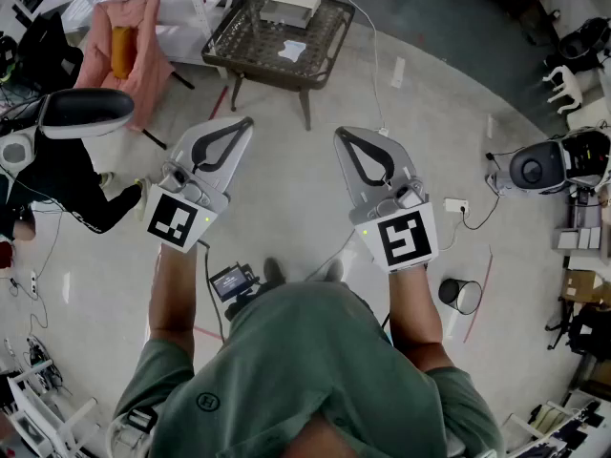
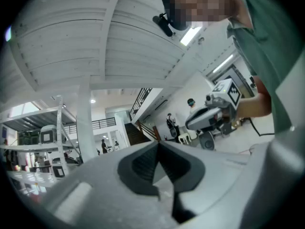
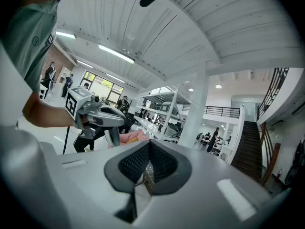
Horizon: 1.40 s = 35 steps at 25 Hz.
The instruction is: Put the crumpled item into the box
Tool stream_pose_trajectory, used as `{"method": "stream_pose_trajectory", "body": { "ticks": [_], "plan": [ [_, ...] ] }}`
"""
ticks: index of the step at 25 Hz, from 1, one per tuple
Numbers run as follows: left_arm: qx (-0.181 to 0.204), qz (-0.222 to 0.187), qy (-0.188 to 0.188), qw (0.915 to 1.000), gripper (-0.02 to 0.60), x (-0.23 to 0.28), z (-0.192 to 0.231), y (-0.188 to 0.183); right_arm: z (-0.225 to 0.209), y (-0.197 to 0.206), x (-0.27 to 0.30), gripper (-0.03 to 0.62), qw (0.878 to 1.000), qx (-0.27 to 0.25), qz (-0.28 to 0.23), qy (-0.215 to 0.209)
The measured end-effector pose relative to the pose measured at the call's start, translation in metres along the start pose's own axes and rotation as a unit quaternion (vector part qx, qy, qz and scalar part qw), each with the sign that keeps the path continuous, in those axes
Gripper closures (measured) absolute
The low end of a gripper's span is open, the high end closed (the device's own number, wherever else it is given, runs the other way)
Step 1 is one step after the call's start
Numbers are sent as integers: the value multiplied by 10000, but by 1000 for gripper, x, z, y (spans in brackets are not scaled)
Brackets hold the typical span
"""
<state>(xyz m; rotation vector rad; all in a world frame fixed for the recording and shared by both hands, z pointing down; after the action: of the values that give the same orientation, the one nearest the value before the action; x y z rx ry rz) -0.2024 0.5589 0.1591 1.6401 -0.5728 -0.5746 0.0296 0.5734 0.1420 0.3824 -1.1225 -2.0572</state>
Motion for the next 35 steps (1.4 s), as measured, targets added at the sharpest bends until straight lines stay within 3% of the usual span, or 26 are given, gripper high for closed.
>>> {"method": "stream_pose_trajectory", "body": {
  "ticks": [17, 31, 35],
  "plan": [
    [-60, -3, 22, 10000, 580, -2, -4, -1, 1, 0, -1, 588, 10000, 94, 26, -9],
    [-130, -28, 214, 9997, 580, 3, -4, -2, -6, 3, -8, 586, 9975, 635, -45, 313],
    [-152, -131, 197, 9996, 580, -17, 1, -3, 11, -8, -5, 586, 9974, 653, -41, 298]
  ]
}}
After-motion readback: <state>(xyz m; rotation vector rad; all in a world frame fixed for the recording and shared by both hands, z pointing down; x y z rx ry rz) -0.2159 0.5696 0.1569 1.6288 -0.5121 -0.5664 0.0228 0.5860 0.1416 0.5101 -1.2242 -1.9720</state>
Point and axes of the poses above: the fingertips, and each gripper's own axes: x forward along the fingers, z to its left, y out of its underside, the point moved 9 cm from there along -x, backward along the fingers, and after that the axes turned 14 degrees about -x, right-handed, at the moved point
